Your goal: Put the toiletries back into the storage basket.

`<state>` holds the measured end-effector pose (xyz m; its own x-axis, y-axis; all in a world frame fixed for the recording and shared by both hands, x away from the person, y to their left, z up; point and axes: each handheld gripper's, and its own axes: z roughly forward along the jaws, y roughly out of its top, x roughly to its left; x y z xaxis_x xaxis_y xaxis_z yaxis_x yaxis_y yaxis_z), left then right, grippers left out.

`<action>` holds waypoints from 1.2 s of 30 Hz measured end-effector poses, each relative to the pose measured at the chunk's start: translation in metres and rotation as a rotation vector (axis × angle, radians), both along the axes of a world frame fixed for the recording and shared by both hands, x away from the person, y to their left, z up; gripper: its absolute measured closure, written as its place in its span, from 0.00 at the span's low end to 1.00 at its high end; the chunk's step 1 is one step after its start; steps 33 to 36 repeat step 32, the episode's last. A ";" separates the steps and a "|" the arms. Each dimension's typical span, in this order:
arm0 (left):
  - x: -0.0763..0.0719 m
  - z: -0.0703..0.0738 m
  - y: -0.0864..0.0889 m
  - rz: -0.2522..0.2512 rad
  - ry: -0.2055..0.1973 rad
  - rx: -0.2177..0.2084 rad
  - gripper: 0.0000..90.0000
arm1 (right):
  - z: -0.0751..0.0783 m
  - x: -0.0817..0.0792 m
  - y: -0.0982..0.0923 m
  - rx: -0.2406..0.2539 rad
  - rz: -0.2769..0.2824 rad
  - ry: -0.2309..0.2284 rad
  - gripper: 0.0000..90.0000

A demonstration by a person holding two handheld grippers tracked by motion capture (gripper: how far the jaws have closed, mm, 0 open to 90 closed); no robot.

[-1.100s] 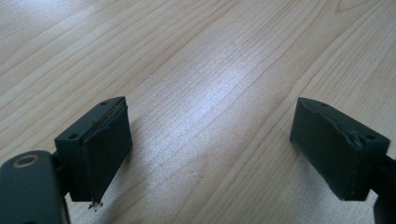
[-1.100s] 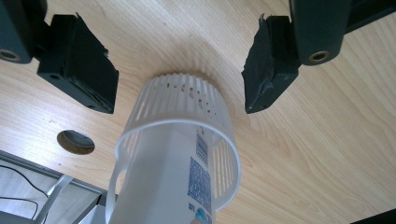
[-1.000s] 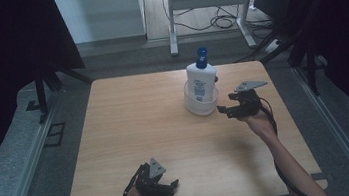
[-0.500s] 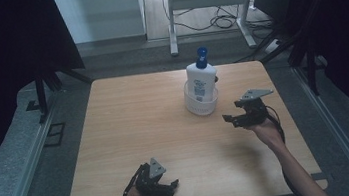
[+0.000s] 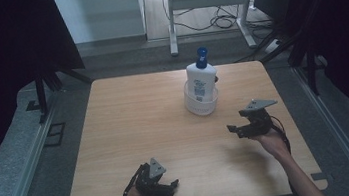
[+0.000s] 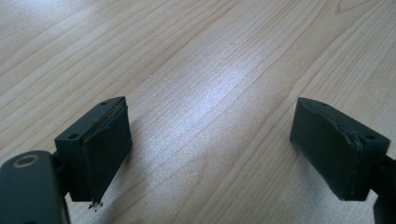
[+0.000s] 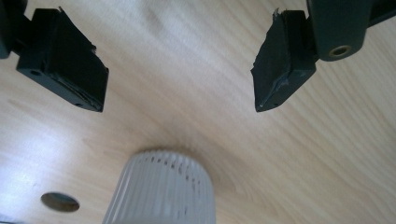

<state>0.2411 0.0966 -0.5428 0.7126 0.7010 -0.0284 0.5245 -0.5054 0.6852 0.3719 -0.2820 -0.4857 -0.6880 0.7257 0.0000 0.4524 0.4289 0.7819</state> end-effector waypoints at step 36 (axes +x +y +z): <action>0.000 0.000 -0.001 0.004 0.000 -0.003 0.13 | -0.057 -0.036 -0.004 -0.067 -0.012 0.071 0.08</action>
